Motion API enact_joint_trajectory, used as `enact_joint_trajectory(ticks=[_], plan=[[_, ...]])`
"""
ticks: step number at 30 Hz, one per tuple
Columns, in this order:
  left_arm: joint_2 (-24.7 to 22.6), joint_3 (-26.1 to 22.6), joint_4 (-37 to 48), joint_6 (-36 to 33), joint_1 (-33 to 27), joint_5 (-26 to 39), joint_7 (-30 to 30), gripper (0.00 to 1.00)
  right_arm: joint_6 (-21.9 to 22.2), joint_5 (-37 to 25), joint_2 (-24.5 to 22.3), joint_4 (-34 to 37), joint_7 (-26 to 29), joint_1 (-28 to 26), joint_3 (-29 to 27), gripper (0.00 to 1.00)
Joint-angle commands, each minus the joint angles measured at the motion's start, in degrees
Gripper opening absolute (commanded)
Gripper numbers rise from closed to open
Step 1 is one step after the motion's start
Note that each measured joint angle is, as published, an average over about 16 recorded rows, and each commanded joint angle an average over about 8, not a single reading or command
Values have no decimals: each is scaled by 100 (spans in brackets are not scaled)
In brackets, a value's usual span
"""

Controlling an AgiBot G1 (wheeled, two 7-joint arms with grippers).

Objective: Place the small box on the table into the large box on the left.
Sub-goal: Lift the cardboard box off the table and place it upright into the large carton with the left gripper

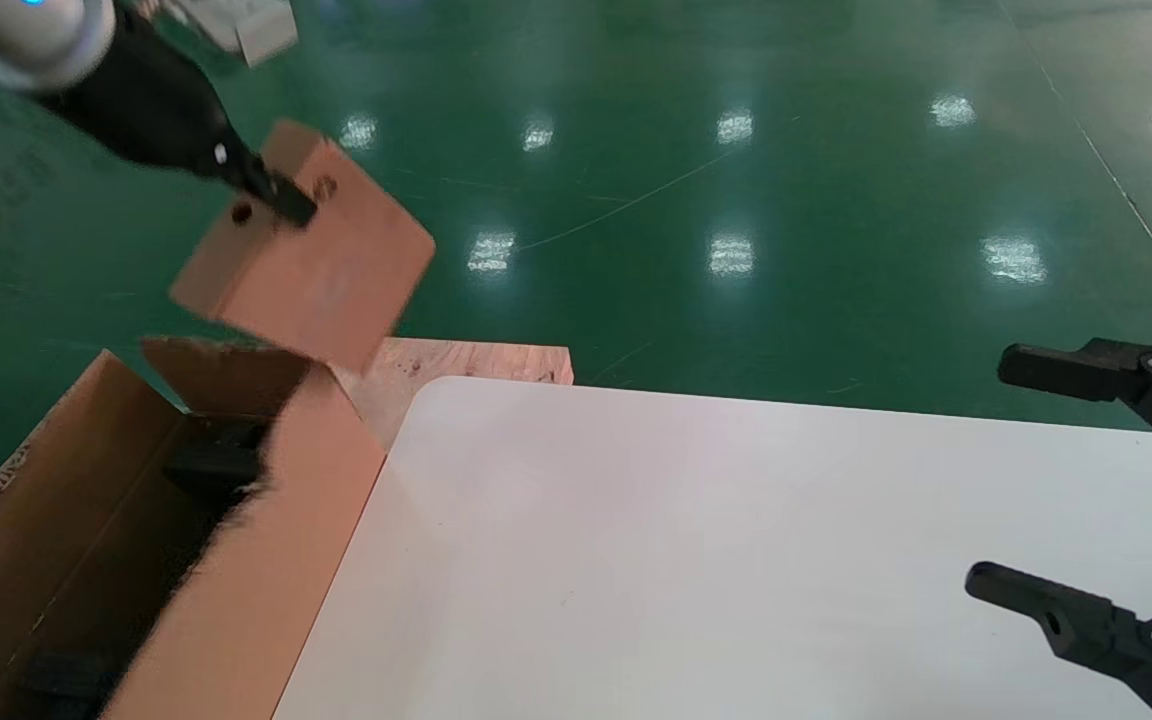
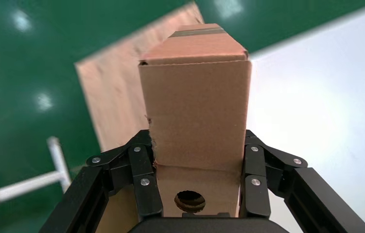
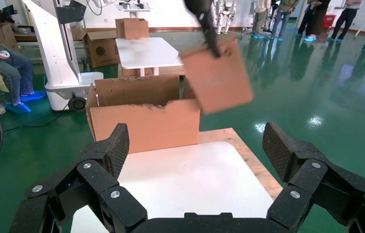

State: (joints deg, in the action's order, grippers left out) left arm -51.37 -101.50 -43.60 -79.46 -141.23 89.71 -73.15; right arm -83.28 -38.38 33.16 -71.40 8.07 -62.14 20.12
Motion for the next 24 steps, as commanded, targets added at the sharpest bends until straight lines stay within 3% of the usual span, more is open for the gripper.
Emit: enact_joint_trajectory(ticks=[1,6,11,17,24], plan=[[-185,29,279,126,-147,129,107,0,0,0,0,0,0,0,0,100],[-343,-10,792,4,-437,306,392,0,0,0,0,0,0,0,0,100],[-82,-238,863,-562,-730,594,448,0,0,0,0,0,0,0,0,100],[652,-677,316,-1133,-1072,822,126,0,0,0,0,0,0,0,0,100],[1633,-1460,-638,-1193,-1248,336,-637,0,0,0,0,0,0,0,1,100]])
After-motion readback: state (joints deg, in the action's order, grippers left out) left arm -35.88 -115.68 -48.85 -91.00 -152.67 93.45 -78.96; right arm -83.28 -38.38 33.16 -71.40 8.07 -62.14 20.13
